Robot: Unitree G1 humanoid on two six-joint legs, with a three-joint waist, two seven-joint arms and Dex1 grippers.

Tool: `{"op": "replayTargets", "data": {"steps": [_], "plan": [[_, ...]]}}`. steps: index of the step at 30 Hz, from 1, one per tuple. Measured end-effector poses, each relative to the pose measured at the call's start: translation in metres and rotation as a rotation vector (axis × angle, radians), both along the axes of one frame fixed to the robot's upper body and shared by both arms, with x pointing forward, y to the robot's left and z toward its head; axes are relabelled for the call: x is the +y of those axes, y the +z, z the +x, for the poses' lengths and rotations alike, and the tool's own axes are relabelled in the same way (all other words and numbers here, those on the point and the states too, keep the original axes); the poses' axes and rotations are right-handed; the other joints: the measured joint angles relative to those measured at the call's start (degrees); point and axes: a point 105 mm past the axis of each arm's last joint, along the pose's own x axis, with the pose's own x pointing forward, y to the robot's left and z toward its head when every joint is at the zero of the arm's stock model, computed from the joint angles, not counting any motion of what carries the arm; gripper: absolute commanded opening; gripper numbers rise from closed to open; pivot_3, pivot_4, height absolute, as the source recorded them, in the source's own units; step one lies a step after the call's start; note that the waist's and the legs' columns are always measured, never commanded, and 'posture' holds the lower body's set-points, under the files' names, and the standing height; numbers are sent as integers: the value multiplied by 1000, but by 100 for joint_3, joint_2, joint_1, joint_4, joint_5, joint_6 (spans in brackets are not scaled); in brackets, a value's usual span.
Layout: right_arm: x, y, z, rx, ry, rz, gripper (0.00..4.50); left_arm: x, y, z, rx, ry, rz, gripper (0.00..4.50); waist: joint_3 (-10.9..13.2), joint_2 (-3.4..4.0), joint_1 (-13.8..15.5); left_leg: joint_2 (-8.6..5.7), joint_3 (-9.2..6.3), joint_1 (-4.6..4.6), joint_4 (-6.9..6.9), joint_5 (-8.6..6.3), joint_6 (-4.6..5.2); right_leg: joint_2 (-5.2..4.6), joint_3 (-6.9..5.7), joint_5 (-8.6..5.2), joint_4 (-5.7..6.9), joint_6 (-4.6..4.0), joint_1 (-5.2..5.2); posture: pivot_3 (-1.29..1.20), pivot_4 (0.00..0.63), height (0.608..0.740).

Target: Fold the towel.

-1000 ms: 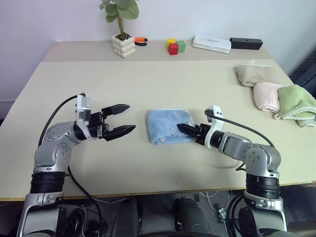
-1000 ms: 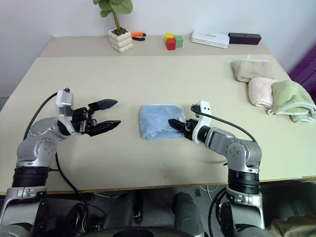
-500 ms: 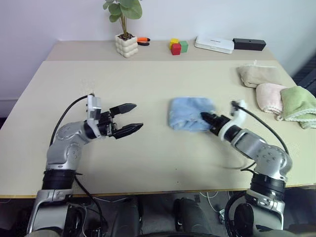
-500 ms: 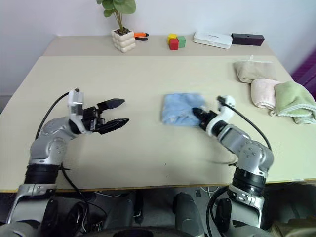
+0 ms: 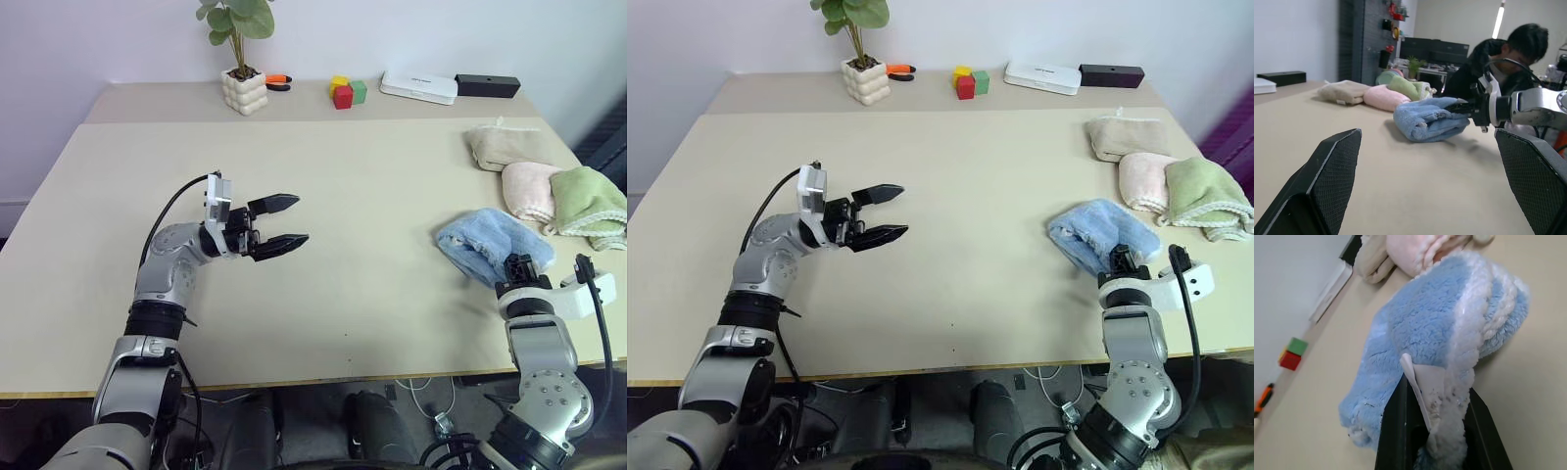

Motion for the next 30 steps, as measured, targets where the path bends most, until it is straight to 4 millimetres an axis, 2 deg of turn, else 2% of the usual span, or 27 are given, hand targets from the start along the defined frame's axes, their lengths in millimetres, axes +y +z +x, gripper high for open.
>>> {"op": "replayTargets", "data": {"steps": [3, 8, 12, 17, 18, 22, 24, 27, 30], "plan": [[-6, 0, -3, 13, -68, -15, 21, 0, 0, 1, 0, 0, 1, 4500, 0, 0, 22, 0, -2, -2, 0, 0, 0, 0, 0, -1, 1, 0, 0, 0, 150, 735], [-1, -2, -3, 16, -62, -14, 21, -1, -2, 0, 6, -2, -1, 4500, 0, 0, 21, 0, -3, -1, 1, 0, 0, 0, 0, -1, 4, -1, 0, 0, 150, 735], [3, -15, -9, 59, -47, 4, 1511, -1, -6, -1, 17, 0, -3, 4500, 0, 0, 22, 0, -4, -2, 3, 0, 0, -1, 0, -1, 4, -1, 0, 0, 150, 735], [-2, -12, -12, 48, -71, -14, 4127, -7, -7, -3, 18, -14, -17, 4500, 0, 0, 23, 0, -7, -2, 5, 0, 0, 0, 0, -1, 6, -2, 1, 0, 150, 735], [-6, -11, -13, 52, -84, -36, 4462, -8, -7, -3, 16, -15, -18, 4500, 0, 0, 28, -1, -7, -2, 5, 0, 0, -1, 0, -1, 5, -2, 1, 0, 150, 735], [-44, 5, -34, 74, -250, -193, 4462, -10, -8, -3, 7, -14, -20, 4500, 0, 0, 41, -4, -8, -3, 7, 0, 0, -2, 0, -2, 4, -2, 2, 0, 150, 735], [-56, 11, -43, 98, -307, -270, 4462, -13, -9, -3, 7, -18, -29, 4500, 0, 1, 30, -4, -8, -2, 7, 0, 0, -1, 0, -2, 5, -2, 2, 0, 150, 735], [-64, 17, -46, 136, -342, -361, 4462, -16, -10, -3, 8, -26, -40, 4500, -2, 3, 18, -3, -10, -1, 6, 0, 0, 1, 0, -2, 6, -2, 2, 0, 150, 735], [-57, 34, -34, 95, -262, -489, 4462, -16, -11, -6, 2, -51, -26, 4500, -4, 8, 4, -2, -9, -1, 6, 0, 0, 4, 2, -2, 6, -2, 2, 0, 150, 735]]}}
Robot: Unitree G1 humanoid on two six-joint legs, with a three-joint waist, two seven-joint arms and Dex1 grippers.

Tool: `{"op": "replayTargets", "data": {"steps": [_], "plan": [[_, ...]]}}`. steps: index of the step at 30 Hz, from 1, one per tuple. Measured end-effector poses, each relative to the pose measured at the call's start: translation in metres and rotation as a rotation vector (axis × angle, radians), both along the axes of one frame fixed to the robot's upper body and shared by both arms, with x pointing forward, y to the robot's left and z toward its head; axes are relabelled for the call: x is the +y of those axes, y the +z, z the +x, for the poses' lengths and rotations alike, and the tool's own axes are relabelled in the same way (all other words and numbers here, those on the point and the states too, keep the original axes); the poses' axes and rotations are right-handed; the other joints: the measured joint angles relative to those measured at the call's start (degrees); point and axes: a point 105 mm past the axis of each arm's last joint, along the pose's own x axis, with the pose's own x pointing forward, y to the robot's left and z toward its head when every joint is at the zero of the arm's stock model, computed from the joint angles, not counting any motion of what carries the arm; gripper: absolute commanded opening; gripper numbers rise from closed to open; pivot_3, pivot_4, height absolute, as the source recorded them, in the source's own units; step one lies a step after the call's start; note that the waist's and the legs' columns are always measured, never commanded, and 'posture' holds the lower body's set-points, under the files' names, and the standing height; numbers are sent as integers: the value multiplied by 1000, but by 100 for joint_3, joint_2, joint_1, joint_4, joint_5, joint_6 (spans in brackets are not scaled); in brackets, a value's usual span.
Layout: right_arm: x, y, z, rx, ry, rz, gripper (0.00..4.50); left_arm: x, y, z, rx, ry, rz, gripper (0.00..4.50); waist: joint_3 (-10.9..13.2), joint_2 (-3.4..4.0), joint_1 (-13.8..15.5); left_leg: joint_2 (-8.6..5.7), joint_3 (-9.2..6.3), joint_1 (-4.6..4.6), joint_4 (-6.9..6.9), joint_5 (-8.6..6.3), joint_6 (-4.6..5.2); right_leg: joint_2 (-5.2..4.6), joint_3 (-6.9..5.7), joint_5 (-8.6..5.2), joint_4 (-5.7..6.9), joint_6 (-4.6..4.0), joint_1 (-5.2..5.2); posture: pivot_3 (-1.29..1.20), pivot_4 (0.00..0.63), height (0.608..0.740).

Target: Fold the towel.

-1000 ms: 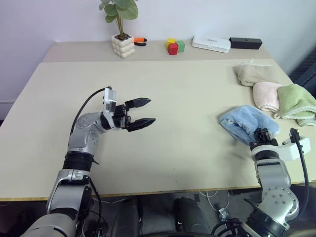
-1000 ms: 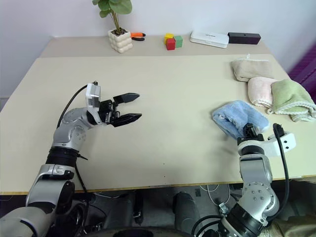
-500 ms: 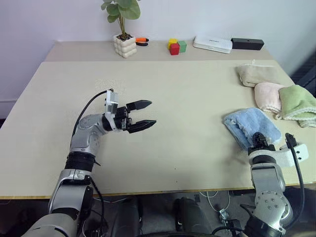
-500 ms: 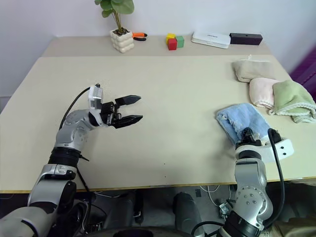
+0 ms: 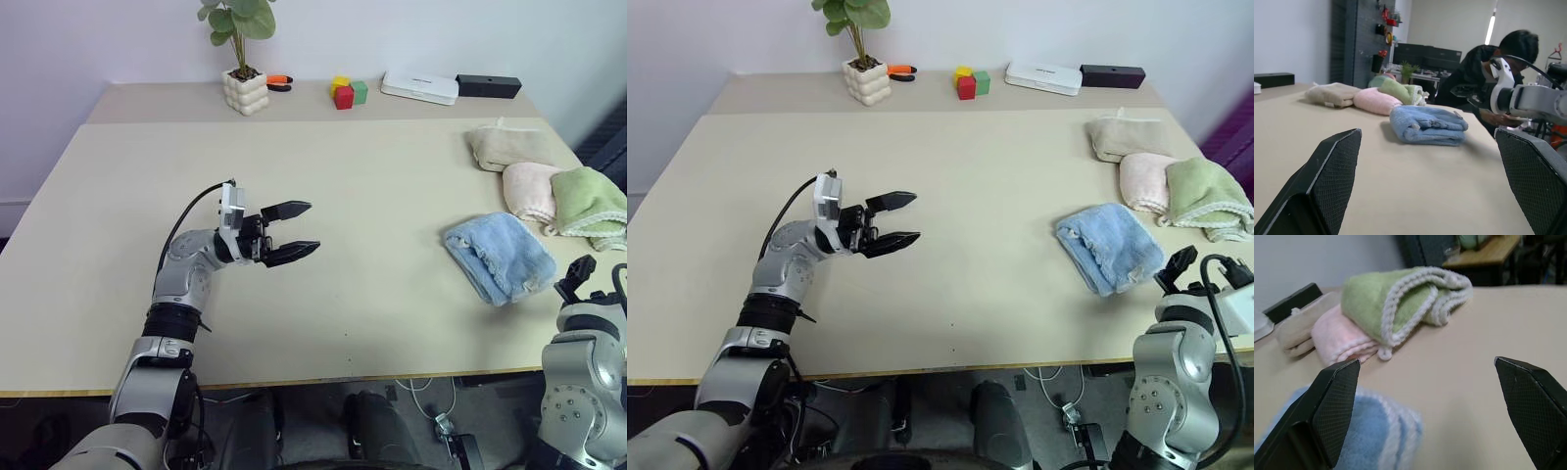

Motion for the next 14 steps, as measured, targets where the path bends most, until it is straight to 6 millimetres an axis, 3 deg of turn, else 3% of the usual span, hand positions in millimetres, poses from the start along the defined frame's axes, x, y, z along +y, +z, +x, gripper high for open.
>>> {"op": "replayTargets", "data": {"steps": [3, 7, 9, 14], "plan": [[26, 36, 28, -84, 218, -158, 4462, 6, -2, -3, -8, -27, 38, 4500, 0, 0, -7, 0, -3, 1, 1, 0, 0, 3, 1, 0, 1, 0, 0, 0, 150, 735], [78, 73, 54, -187, 545, -323, 4462, 17, -4, -6, -12, -41, 88, 4500, 0, 0, 24, 1, -16, -1, -1, 0, 0, 11, 1, 0, 0, -1, 1, 0, 150, 735], [106, 80, 60, -211, 701, -394, 4462, 25, -9, -8, 6, -32, 123, 4500, 0, 0, 35, 1, -19, -3, 0, 0, 0, 11, 1, 0, -1, -1, 2, 0, 150, 735], [162, 69, 63, -163, 1002, -612, 4462, 44, -40, -29, 123, -30, 242, 4500, 0, 0, 32, 2, -19, -5, 2, 0, 0, 10, 1, -1, 1, -2, 1, 0, 150, 735]]}}
